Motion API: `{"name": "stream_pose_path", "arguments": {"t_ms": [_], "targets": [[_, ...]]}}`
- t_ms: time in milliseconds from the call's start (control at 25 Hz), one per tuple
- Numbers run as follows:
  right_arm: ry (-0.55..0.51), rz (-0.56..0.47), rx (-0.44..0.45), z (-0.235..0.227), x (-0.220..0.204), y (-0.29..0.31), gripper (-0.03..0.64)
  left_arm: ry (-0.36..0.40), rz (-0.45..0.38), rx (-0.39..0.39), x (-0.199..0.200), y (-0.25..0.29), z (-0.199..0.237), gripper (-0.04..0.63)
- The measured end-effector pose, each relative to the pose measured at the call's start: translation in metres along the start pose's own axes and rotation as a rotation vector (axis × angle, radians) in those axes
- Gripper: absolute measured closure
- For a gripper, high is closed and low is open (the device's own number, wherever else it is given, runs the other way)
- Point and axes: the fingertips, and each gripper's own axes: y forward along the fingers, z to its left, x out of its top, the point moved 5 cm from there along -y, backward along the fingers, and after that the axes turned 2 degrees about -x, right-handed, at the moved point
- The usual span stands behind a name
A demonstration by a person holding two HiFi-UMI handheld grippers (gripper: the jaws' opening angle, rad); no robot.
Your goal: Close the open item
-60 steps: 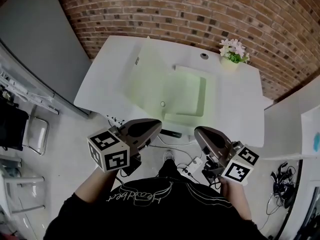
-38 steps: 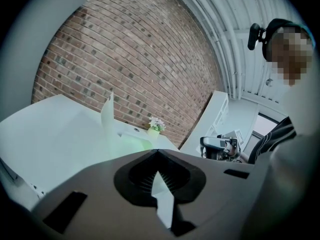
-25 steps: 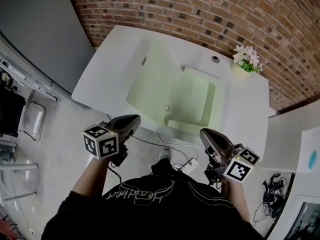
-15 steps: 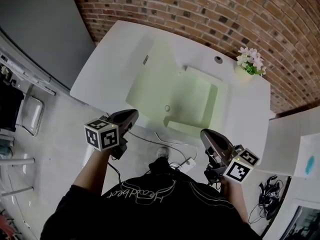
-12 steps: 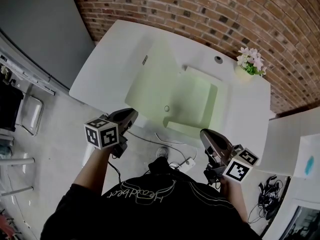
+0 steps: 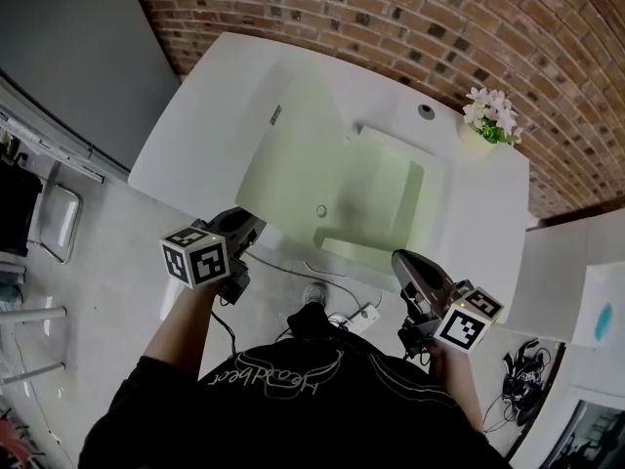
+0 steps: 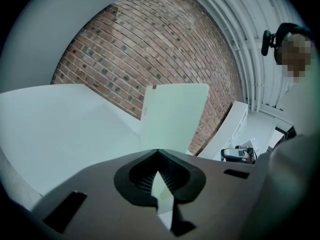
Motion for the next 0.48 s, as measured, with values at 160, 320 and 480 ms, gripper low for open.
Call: {"name": "stream_pose_path", "arguments": {"t_ms": [160,320,480], "targets": [[-0.004,0.006,-0.021,-0.009,-0.002,0.000,0.614,0.032,-0.004,-0.020,0.004,0.004,-0.009,0.593],[0.000,0.010,-0.040,-0.019,-0.004,0.000,0.614,0.053,0.009,-0.034,0.006,0.009,-0.016,0.593],[0.024,0.010,-0.065,-0.033,-0.008,-0.002,0.614,0.063,0.026,-0.043,0.007,0.015,-0.018,0.594]]}}
